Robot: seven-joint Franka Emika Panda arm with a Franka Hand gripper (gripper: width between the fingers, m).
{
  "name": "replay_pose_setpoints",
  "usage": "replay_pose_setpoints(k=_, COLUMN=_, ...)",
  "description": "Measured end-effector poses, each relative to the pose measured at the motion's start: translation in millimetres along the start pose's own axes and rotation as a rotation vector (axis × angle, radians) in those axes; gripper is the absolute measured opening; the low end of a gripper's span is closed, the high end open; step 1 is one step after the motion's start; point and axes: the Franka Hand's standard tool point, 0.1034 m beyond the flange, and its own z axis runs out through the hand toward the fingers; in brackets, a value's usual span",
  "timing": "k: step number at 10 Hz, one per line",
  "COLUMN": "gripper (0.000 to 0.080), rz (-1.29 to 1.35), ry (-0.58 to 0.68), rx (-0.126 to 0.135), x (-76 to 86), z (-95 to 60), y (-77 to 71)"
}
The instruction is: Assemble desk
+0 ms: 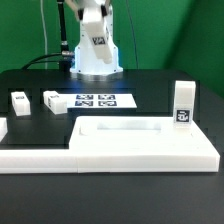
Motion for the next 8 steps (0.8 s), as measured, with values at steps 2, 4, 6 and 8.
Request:
replay_pose_setpoints(k=2, gripper=0.0290, rz=-0.010, ry=0.175, rx=-0.018, x=9.0, z=5.6, y=4.2)
replay_pose_setpoints(k=4, gripper=0.0290, rz=-0.024, ry=0.258, rx=-0.057, x=11.8, z=33.3, y=19.7)
replay_pose_setpoints(k=6, gripper=0.0290, rz=-0.037, ry=0.410, rx=-0.061, x=47.4, z=18.2, y=13.4)
replay_pose_setpoints(k=8, gripper=0.0290, rz=-0.038, ry=0.610, rx=-0.073, x=62.0, z=10.3, y=7.2)
